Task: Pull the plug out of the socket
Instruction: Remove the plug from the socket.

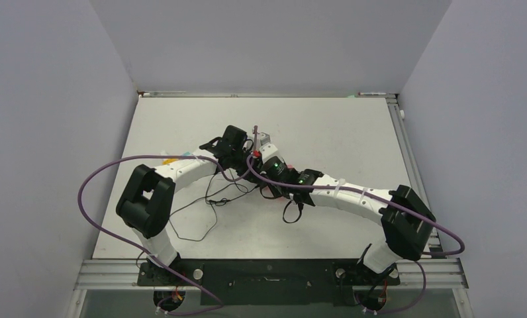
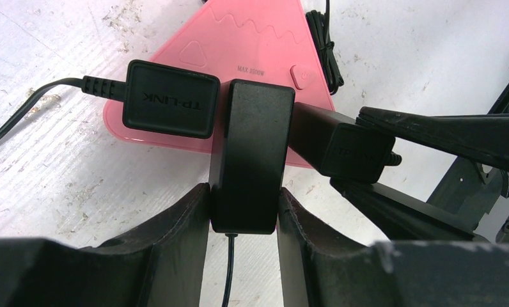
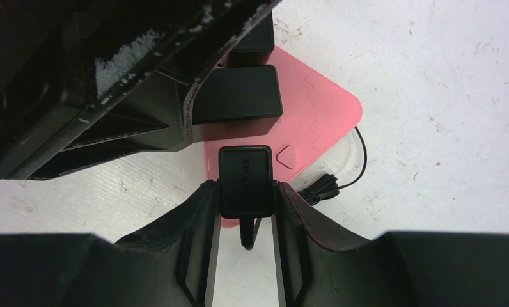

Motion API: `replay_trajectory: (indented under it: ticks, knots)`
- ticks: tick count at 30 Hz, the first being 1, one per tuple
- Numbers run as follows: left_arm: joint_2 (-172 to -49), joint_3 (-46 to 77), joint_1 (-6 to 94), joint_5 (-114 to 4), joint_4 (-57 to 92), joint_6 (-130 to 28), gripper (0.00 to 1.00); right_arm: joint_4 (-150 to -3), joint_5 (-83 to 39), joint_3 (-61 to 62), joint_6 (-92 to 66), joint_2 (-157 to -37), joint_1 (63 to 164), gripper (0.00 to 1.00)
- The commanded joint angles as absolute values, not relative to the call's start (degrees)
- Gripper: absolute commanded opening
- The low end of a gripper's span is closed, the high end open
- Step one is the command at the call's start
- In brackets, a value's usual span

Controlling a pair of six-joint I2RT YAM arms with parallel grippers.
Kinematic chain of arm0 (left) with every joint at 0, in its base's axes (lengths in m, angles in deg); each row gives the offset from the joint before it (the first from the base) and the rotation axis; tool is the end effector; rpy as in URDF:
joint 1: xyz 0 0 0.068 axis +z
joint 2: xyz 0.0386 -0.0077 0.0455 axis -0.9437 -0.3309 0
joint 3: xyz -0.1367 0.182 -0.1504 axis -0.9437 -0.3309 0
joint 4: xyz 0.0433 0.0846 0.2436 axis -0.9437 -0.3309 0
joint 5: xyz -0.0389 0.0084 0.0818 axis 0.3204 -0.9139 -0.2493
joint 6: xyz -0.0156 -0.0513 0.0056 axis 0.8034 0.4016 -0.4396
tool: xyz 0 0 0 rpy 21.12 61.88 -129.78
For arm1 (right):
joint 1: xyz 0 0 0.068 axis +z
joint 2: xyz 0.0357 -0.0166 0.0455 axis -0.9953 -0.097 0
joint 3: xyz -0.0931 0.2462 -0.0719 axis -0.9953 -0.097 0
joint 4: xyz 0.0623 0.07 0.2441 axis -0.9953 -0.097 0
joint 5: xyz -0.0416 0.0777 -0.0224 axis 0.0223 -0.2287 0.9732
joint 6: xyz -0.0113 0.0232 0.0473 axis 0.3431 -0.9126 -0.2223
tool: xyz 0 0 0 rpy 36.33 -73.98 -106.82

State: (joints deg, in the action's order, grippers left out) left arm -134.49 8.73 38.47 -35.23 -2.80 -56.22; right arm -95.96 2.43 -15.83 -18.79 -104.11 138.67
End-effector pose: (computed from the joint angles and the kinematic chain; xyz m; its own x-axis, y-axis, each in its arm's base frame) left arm 0.2995 -0.2082 0.2002 -0.7545 0.3521 -0.5539 0.6243 0.6452 -0.4403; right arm 0.1990 0.2585 0.2290 -0.5759 -0.4441 -0.6863 -0.5515 0.8308 -0.0749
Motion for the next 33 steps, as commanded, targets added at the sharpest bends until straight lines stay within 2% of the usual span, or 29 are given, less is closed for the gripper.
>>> replay_trajectory:
  ticks: [1, 7, 22, 33]
  knots:
    - [-136.4, 9.9, 38.9, -39.2, -3.8, -53.3, 0.00, -94.2, 1.1, -11.8, -16.4, -104.2, 142.7, 0.05]
    - [-136.5, 9.9, 38.9, -39.2, -3.8, -53.4, 0.00, -94.3, -0.8, -11.6, -18.1, -104.1, 141.0, 0.05]
    - [-136.5, 9.9, 38.7, -39.7, -3.8, -53.6, 0.00, -90.9, -16.5, -15.2, -21.0, -102.5, 129.4, 0.05]
    - [-136.2, 9.9, 38.3, -40.2, -3.8, -53.5, 0.00, -90.0, -20.5, -14.9, -24.4, -104.4, 124.2, 0.05]
